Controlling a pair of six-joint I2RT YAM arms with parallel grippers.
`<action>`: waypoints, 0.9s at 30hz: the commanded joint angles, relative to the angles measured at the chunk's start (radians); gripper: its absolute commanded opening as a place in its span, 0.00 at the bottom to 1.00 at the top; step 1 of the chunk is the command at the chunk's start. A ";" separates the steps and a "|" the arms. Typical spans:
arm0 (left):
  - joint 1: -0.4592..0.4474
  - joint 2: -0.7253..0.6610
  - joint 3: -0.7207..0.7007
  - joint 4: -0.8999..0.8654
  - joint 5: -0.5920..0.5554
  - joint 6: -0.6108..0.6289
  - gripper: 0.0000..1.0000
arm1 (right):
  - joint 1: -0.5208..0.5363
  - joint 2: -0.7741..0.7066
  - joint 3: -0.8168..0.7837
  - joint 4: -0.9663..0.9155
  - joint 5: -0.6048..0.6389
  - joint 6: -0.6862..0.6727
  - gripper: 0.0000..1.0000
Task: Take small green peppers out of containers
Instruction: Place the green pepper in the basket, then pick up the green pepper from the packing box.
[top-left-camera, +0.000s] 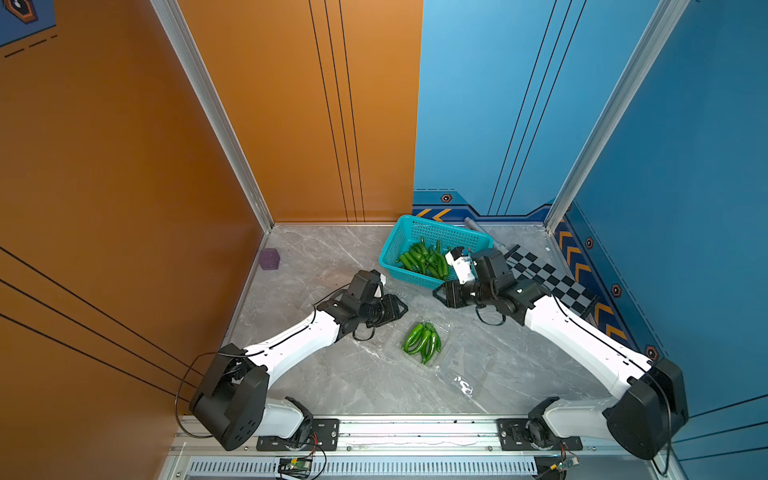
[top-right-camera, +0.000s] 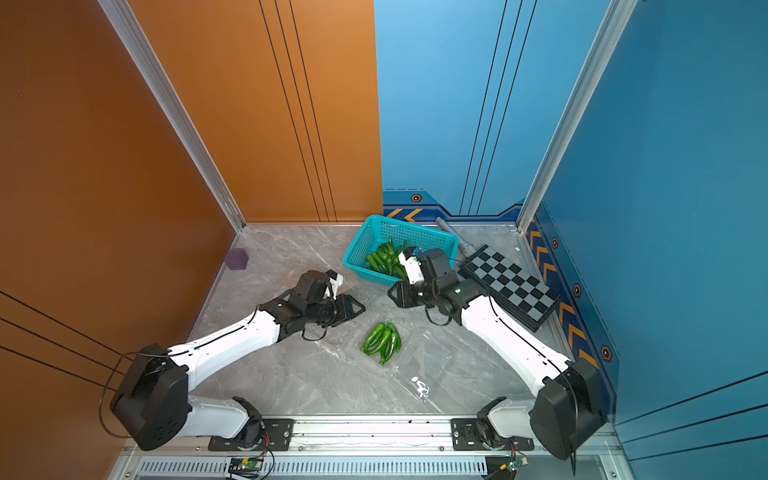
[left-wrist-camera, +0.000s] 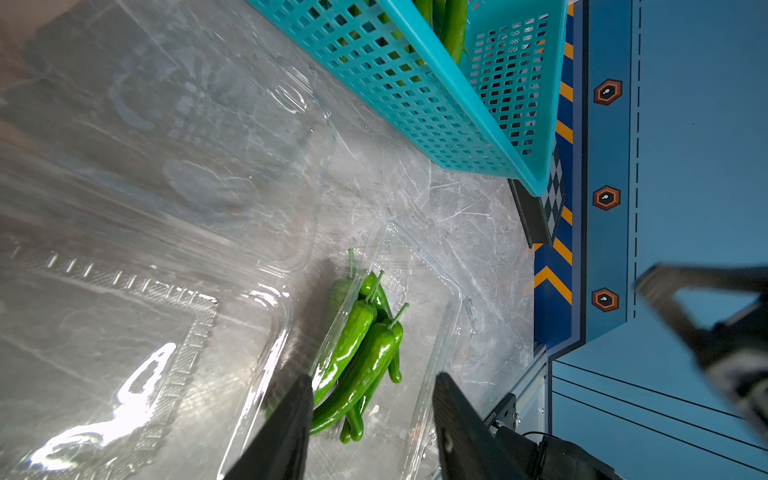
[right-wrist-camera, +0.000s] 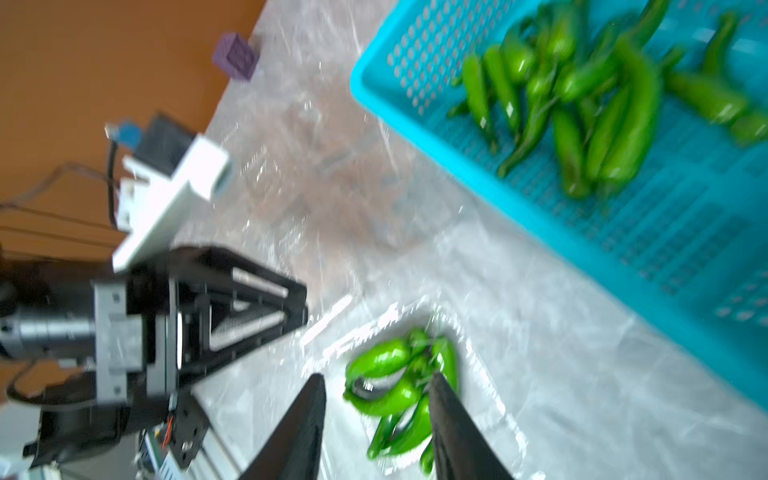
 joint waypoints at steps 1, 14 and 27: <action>0.003 0.008 0.004 -0.020 0.025 0.028 0.49 | 0.045 -0.044 -0.110 -0.038 0.075 0.097 0.40; -0.034 -0.001 0.001 -0.021 -0.012 0.023 0.50 | 0.099 0.085 -0.173 0.062 0.082 0.086 0.36; -0.034 -0.033 -0.018 -0.029 -0.032 0.013 0.50 | 0.092 0.223 -0.099 0.113 0.132 0.066 0.32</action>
